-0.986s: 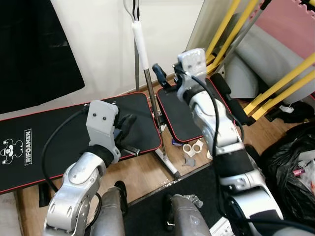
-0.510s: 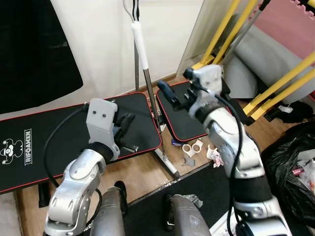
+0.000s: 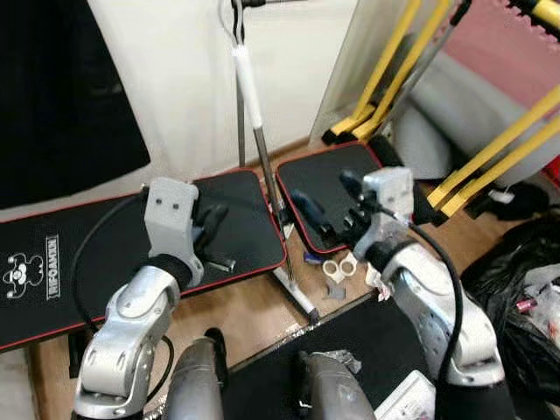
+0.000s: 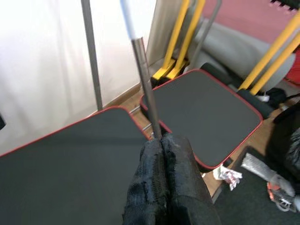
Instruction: Sweep floor
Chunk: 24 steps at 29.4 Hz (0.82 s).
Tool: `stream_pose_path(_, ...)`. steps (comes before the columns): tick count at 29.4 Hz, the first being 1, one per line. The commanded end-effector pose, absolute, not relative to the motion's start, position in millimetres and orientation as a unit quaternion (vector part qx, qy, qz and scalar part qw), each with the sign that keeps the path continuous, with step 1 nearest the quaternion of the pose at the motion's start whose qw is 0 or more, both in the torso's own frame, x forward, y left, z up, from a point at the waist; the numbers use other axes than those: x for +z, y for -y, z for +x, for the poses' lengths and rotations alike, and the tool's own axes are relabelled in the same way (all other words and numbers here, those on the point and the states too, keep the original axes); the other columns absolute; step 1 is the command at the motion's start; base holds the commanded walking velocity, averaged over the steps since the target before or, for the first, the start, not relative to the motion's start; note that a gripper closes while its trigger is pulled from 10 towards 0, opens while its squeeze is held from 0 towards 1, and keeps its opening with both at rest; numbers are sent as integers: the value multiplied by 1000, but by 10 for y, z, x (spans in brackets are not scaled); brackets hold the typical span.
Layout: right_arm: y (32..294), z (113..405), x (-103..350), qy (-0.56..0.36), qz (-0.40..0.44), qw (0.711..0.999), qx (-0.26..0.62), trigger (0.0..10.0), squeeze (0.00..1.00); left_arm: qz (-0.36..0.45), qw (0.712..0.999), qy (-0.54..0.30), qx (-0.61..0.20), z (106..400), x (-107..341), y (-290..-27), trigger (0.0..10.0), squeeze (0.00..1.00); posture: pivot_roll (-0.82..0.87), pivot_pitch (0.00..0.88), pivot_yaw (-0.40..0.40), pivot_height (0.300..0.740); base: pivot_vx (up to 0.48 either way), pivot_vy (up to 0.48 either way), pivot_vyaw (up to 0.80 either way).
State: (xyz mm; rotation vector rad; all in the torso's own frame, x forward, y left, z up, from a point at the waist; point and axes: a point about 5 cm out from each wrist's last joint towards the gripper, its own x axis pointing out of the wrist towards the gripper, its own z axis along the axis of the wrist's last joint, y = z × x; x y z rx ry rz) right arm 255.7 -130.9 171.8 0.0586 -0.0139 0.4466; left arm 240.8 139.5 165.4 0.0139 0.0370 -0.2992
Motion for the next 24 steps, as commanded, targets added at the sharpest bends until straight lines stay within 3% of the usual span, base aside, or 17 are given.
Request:
stream_pose_path(1, 1368, 2508, 1699, 1, 34, 978, 205, 10000, 0, 5, 989, -26, -145, 2406, 1607, -1391, 10000, 0, -126, 212, -128, 740, 0, 0, 0)
stream_pose_path(11, 1542, 2252, 1467, -48, 40, 987, 151, 10000, 0, 9, 985, -43, -164, 2353, 1479, -1417, 10000, 0, -136, 158, -128, 740, 33, 0, 0)
stream_pose_path(16, 1481, 2257, 1477, -39, 50, 987, 150, 10000, 0, 22, 983, -51, -175, 2371, 1432, -1403, 10000, 0, -139, 128, -105, 740, 420, 0, 0)
stream_pose_path(24, 1450, 2309, 1465, -30, 64, 990, 123, 10000, 0, 20, 982, -38, -185, 2481, 1472, -1397, 10000, 0, -150, 109, -73, 740, 0, 0, 0)
